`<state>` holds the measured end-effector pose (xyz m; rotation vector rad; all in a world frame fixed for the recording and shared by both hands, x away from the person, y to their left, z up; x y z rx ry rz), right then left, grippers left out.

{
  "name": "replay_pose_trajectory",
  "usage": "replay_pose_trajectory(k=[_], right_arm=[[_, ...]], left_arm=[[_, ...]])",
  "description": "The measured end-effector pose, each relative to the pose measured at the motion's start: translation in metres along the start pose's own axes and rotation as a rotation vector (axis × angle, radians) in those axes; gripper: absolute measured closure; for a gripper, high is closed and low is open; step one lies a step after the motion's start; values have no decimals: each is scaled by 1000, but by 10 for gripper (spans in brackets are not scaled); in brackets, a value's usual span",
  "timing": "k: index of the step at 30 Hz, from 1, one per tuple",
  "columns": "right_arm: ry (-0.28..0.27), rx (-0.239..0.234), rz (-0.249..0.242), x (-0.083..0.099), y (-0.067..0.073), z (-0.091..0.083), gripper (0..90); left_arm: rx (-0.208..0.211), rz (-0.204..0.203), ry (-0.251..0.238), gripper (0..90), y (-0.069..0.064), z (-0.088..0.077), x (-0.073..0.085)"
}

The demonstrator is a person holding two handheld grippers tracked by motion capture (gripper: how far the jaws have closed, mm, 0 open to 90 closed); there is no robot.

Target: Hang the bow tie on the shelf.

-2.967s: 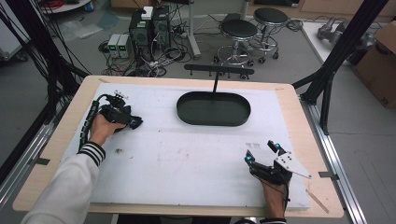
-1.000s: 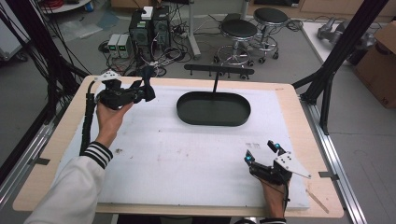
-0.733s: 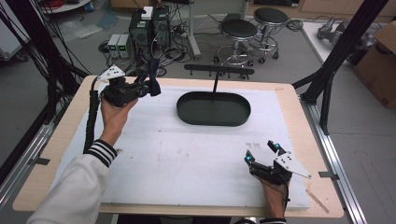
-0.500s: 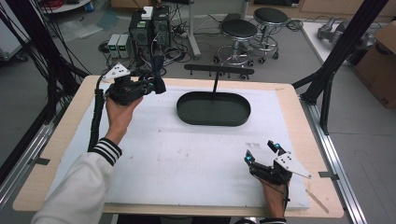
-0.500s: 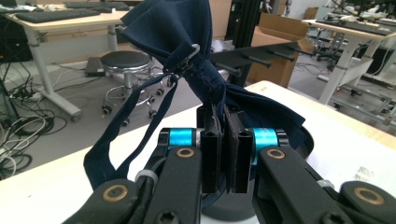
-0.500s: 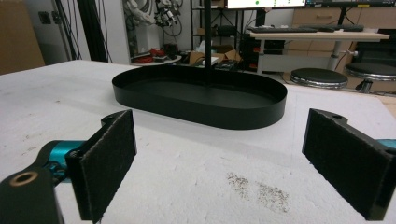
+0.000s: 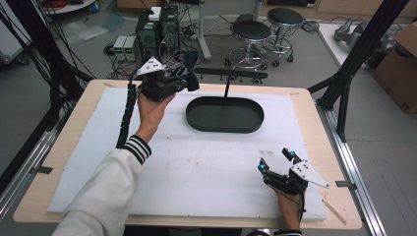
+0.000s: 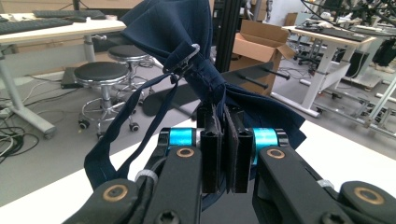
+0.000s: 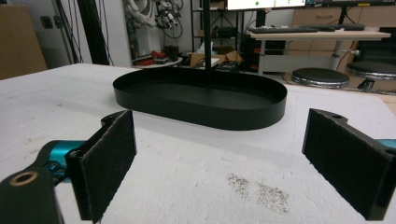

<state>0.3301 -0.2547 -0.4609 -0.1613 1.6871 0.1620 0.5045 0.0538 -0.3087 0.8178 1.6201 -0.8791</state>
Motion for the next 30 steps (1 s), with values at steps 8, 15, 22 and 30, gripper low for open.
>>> replay_pose_trajectory(k=[8,15,22,30], right_arm=[[-3,0,12,0,-1,0,89],[1,1,20,0,-1,0,89],[0,1,22,0,-1,-1,89],[-1,1,22,0,-2,0,89]], left_arm=[[13,-14,-9,858,-1,34,-2],[23,-37,-15,858,2,55,1],[23,-55,-10,858,9,67,8],[18,-45,-9,858,11,79,5]])
Point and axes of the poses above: each handheld gripper's, and its own axes: z roughly forward along the jaws, x roughly out of its underside, y roughly to its left, the point moved 8 cm from there along z, roughly forward along the jaws, and after that the axes turned 13 degrees about x, right-handed, at the moved point
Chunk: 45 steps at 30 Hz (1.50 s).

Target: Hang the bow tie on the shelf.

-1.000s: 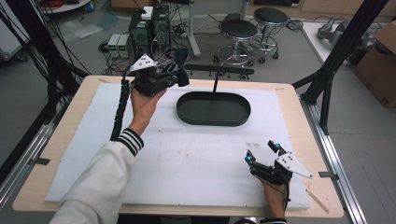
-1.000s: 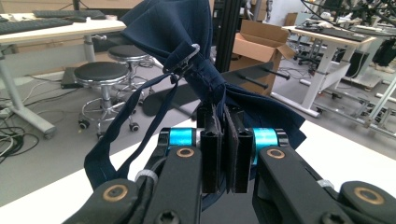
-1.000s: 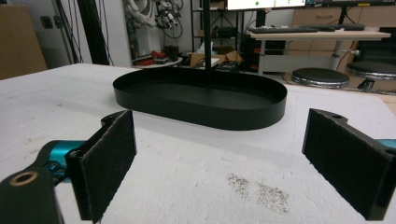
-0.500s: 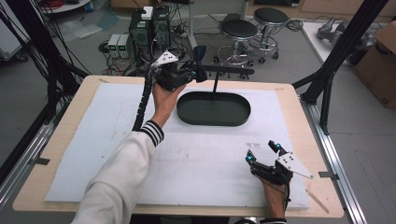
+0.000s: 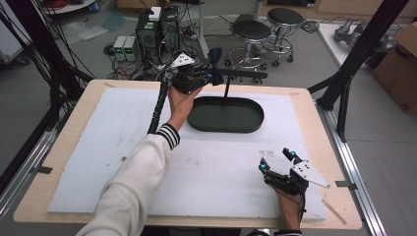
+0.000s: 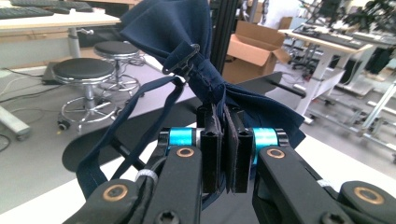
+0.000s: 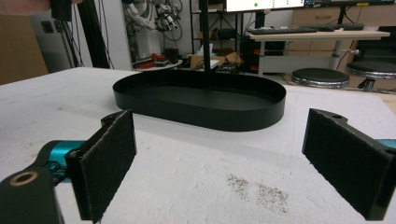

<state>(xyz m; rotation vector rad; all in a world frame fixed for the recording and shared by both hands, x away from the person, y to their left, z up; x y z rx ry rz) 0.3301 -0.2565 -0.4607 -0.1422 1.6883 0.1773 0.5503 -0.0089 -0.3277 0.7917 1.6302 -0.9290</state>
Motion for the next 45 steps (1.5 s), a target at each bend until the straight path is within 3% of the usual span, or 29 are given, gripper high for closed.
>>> replay_pose_trajectory(k=[14,45], right_arm=[[-8,-1,-3,0,0,0,89],[-5,-1,2,0,0,0,89]], left_arm=[[-38,-7,20,857,18,7,6],[-44,10,28,849,14,11,-1]])
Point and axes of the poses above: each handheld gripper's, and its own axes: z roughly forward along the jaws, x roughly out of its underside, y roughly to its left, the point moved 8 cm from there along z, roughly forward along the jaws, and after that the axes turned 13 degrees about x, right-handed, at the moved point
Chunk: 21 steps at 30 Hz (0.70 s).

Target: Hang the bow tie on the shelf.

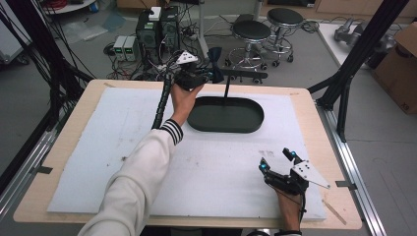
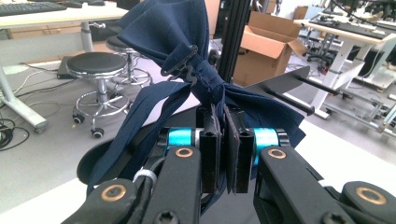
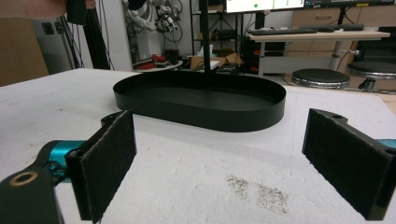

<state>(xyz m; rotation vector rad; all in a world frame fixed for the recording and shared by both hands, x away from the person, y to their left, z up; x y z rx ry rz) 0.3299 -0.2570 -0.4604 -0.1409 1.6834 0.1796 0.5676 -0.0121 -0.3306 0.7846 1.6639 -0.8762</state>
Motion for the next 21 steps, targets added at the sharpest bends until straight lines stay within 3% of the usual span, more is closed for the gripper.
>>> replay_pose_trajectory(k=[8,13,21], right_arm=[[-1,-3,-1,0,0,0,89],[-1,-4,-1,0,0,0,89],[-3,-4,1,0,0,-1,89]], left_arm=[[-14,-4,28,830,4,0,2],[-13,-34,17,736,3,0,1],[3,-14,11,701,-2,-2,-2]])
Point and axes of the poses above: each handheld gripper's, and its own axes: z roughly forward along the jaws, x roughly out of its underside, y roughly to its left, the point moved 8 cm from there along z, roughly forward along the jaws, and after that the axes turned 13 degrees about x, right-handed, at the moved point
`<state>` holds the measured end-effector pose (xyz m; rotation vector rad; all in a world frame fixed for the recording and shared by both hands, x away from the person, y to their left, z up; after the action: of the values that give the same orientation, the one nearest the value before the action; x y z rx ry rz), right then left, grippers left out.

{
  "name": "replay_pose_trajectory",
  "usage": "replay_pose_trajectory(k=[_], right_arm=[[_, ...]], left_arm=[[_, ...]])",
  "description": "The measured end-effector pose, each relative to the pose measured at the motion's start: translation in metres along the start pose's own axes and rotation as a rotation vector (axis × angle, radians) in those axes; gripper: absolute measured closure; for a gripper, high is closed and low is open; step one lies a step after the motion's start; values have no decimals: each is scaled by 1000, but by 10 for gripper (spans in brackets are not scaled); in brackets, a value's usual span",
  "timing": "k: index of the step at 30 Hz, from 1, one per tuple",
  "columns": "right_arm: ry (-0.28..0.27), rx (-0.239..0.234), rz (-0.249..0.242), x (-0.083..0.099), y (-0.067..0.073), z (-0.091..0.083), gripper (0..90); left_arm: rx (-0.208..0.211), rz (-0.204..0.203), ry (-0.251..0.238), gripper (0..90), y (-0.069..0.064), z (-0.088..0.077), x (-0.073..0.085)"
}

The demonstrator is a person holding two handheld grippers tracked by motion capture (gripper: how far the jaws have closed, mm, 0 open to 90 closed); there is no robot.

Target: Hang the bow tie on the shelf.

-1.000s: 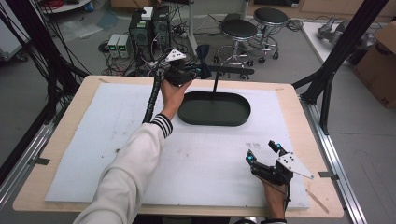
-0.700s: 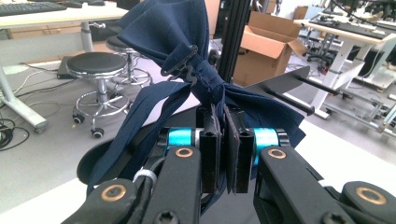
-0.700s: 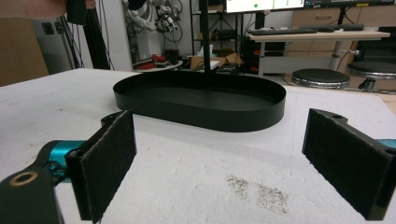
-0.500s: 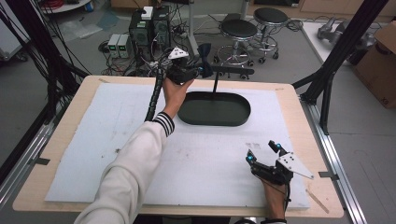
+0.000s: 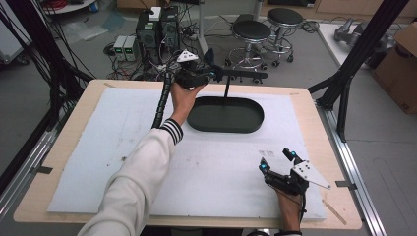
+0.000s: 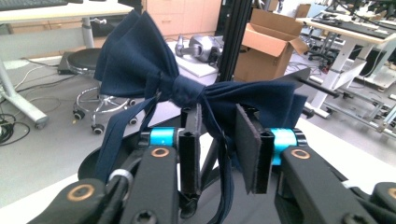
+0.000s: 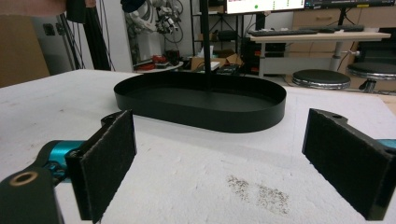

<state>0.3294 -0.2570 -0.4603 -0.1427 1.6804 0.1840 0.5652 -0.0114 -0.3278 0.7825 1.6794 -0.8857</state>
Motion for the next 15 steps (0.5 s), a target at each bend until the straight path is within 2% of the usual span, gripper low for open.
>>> replay_pose_trajectory(k=[6,15], right_arm=[[0,1,-3,0,0,0,89],[-2,0,-1,0,0,0,89]], left_arm=[[12,9,-6,658,-5,-5,-2],[30,-19,-34,642,-4,-17,-5]])
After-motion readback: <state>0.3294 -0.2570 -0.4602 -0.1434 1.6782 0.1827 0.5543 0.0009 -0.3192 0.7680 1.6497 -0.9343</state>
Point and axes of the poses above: each handheld gripper's, and its own axes: z roughly forward along the jaws, x roughly out of its underside, y roughly to its left, the point moved 8 cm from there along z, roughly forward along the jaws, and after that the axes turned 13 degrees about x, right-handed, at the moved point
